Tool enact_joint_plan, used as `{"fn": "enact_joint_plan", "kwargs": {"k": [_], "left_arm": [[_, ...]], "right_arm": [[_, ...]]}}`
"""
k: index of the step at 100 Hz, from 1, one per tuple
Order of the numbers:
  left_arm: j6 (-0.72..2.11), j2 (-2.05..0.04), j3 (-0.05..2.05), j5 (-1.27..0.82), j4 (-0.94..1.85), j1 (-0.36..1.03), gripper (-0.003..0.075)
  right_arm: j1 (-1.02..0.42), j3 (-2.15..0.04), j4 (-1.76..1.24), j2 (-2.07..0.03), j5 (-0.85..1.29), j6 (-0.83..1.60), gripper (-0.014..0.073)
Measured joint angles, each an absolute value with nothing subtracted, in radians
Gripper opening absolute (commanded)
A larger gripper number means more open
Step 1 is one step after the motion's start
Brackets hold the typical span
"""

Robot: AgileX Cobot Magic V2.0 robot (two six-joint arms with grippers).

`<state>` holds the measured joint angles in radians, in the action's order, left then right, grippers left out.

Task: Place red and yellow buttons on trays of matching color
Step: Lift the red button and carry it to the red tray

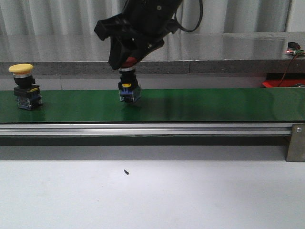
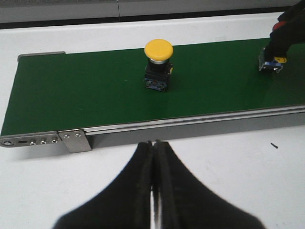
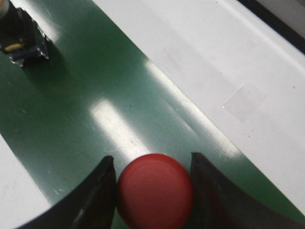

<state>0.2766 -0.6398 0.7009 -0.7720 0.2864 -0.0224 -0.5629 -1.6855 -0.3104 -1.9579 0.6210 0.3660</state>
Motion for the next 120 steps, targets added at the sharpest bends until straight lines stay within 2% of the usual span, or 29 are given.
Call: {"fn": "enact_joint_plan", "kwargs": {"k": [30,54,104,120], "left_arm": [[0.277,-0.64,0.701,-0.772,0.286,-0.022,-0.002],[0.277,-0.64,0.701,-0.772,0.286,-0.022,-0.002],[0.277,-0.64,0.701,-0.772,0.286,-0.022,-0.002],[0.277,-0.64,0.701,-0.772,0.286,-0.022,-0.002]], "right_arm": [[-0.418,-1.686,-0.31,-1.806,0.689,0.366,0.0164],[-0.199,-1.686,-0.31,-1.729,0.76,0.366,0.0164],[0.234,-1.669,-0.307,-1.71,0.817,0.366,0.0164],[0.337,-1.617,-0.307,-1.71,0.755,0.366,0.0164]]}}
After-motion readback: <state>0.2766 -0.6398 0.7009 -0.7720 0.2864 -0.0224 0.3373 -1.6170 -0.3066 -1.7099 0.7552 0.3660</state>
